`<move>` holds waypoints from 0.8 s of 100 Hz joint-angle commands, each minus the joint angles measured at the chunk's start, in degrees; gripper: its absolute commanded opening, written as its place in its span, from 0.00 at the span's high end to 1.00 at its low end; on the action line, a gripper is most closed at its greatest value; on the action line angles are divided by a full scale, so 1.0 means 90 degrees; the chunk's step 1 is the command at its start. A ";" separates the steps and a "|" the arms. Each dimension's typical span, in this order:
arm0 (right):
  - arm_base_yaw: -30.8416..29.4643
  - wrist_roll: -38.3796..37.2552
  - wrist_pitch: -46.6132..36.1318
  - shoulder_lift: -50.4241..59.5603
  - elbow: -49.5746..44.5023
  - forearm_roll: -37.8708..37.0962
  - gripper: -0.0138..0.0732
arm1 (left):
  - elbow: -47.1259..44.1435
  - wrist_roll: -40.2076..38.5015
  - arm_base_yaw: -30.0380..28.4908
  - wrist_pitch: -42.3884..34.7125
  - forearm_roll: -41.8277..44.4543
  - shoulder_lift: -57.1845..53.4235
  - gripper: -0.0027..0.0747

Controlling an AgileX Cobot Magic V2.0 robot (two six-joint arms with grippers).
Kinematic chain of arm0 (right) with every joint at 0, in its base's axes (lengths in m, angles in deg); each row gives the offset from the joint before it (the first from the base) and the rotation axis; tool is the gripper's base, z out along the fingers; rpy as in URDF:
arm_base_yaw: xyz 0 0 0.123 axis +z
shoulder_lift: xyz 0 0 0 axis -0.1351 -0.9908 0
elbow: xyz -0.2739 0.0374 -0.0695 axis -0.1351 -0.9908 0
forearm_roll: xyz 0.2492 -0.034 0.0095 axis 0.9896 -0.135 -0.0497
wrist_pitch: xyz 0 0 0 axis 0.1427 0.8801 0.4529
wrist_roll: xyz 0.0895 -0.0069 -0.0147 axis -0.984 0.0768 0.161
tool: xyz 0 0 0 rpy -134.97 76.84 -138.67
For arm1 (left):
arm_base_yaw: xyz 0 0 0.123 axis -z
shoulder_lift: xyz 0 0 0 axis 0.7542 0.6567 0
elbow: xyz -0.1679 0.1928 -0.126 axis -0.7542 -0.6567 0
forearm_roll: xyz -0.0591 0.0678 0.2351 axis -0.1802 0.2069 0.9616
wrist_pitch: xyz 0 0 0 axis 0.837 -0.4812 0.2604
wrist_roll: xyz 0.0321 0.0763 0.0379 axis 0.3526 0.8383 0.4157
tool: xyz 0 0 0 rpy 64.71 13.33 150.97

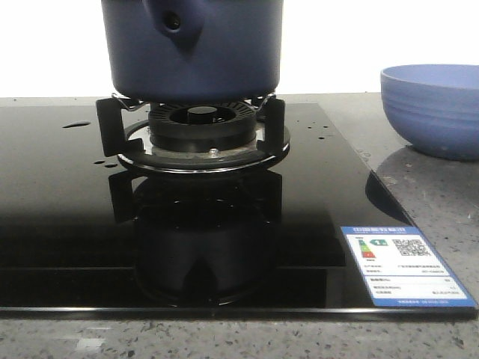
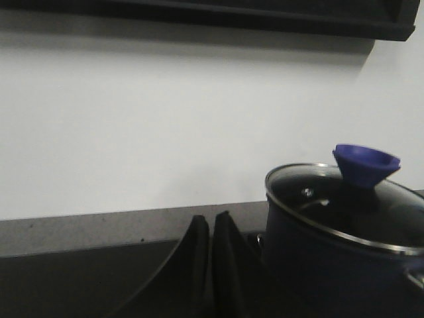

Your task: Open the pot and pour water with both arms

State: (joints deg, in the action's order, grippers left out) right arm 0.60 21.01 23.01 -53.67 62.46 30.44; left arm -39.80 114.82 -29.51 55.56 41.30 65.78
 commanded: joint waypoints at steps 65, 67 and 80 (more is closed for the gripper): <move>-0.0013 0.0209 -0.0934 0.1872 -0.1716 0.0566 0.89 | -0.1333 0.0011 -0.0010 -0.0955 -0.0646 -0.1637 0.99; -0.0013 0.0209 -0.0934 0.1872 -0.1716 0.0566 0.89 | -0.1333 0.0011 -0.0010 -0.0955 -0.0646 -0.1637 0.99; -0.0013 0.0209 -0.0934 0.1872 -0.1716 0.0566 0.89 | -0.1333 0.0011 -0.0010 -0.0955 -0.0646 -0.1637 0.99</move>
State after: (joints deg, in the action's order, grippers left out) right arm 0.60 22.25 16.93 -36.54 45.55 33.49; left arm -53.44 114.82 -29.51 50.68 35.46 50.67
